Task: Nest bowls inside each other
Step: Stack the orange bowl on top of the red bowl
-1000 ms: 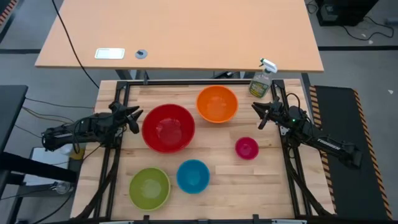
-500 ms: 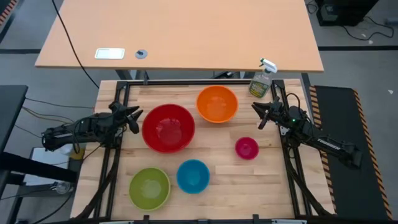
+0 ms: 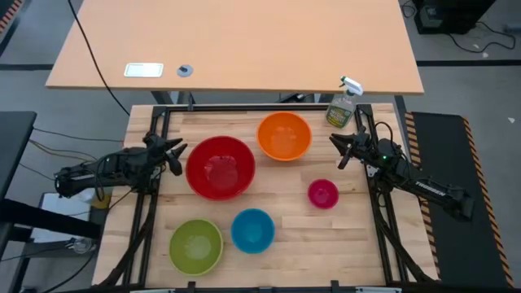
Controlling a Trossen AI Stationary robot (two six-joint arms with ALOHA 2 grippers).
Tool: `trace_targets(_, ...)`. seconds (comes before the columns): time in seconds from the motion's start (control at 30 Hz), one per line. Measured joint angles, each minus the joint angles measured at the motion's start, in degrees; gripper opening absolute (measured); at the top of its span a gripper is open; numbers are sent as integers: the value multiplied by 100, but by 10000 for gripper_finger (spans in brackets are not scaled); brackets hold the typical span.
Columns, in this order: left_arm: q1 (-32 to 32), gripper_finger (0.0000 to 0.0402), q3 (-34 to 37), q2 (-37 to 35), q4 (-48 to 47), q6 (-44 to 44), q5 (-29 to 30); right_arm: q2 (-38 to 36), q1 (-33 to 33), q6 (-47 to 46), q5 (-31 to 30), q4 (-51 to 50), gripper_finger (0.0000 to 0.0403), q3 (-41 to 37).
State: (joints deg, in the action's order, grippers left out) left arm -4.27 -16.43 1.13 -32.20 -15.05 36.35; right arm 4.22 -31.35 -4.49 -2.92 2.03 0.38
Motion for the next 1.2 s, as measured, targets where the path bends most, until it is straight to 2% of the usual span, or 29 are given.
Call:
trace_targets(0.1,-2,141,0,-2,502,-840,3,1,0,-4,-2,247,78,0)
trace_targets(0.17,0,141,0,0,824,-935,1,1,2,-110,0,548,78,2)
trace_targets(0.27,-2,141,0,0,1289,-1082,1,1,2,-1004,-2,1189,78,2)
trace_targets(0.37,-2,141,0,0,1828,-1745,3,-1,-4,-1985,-170,1830,78,2)
trace_targets(0.43,0,141,-2,-2,2067,-2097,-1,0,-13,-2340,-335,2114,78,2)
trace_targets(0.57,0,141,-2,0,2520,-2164,1,-1,-13,-2992,-496,2725,78,2)
trace_targets(0.63,-1,141,-4,-2,2749,-2168,3,-1,-13,-3029,-460,2931,78,2)
trace_targets(0.73,-2,141,-3,-1,2907,-2168,2,0,-12,-3247,-255,2958,78,2)
trace_targets(0.93,-4,141,-4,0,2911,-2184,16,345,-13,-5062,-226,2858,78,5)
trace_targets(1.07,-7,141,-7,117,3323,-2137,224,858,-9,-5241,429,2528,76,190)
trace_targets(1.2,-7,141,-7,582,3685,-2076,191,1517,-12,-5144,397,1808,75,649)
